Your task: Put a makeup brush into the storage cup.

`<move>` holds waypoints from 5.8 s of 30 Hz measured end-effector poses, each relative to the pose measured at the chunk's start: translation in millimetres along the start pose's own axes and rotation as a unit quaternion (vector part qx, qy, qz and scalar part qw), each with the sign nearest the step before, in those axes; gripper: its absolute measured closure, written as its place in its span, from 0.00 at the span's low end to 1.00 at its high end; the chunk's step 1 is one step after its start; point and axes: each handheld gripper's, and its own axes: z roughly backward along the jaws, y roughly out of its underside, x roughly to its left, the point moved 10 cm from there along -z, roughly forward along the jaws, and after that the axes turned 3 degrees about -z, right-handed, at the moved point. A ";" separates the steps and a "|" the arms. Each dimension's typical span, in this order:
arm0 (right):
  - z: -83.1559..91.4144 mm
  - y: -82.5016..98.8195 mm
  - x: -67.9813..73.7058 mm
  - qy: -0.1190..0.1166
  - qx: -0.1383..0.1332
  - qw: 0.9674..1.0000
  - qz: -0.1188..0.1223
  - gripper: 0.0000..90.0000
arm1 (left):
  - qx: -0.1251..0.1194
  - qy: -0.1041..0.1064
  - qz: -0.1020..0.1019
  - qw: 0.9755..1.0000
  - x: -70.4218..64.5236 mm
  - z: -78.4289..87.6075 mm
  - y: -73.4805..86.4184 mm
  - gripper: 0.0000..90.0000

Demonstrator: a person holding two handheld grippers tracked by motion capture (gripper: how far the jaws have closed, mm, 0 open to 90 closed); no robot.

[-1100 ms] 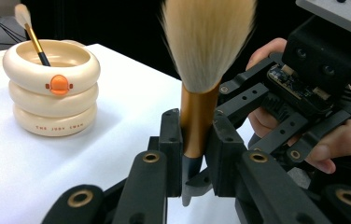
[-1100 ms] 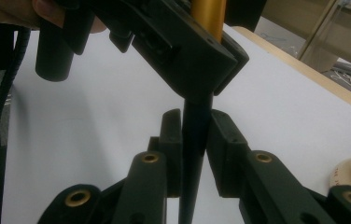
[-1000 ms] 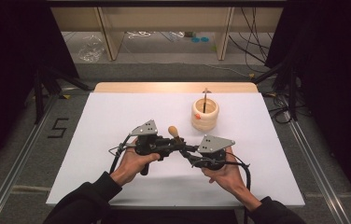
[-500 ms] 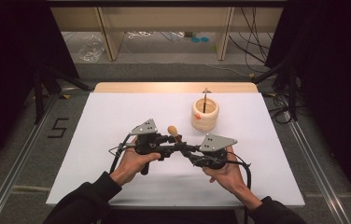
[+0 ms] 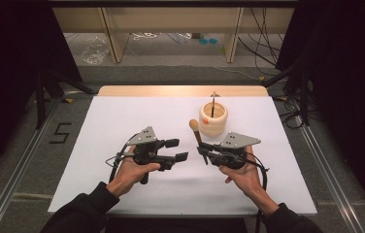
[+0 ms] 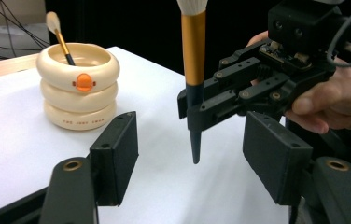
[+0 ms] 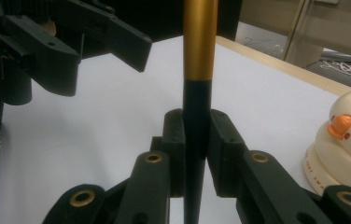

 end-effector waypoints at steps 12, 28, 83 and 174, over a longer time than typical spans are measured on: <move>3.2 -5.5 -16.9 0.011 -0.014 1.000 -0.026 0.87 | 0.019 -0.061 -0.015 0.998 18.7 21.6 18.1 0.30; 9.1 -16.7 -49.8 0.045 -0.035 0.998 -0.041 0.87 | 0.034 -0.107 -0.012 0.994 31.7 41.3 37.5 0.22; 2.5 -62.7 -145.0 0.122 -0.085 0.985 -0.084 0.87 | 0.041 -0.132 -0.016 0.990 31.1 58.3 53.4 0.20; -17.4 -29.8 -144.5 0.173 -0.023 0.976 -0.130 0.32 | 0.036 -0.131 -0.011 0.991 30.8 60.3 50.7 0.20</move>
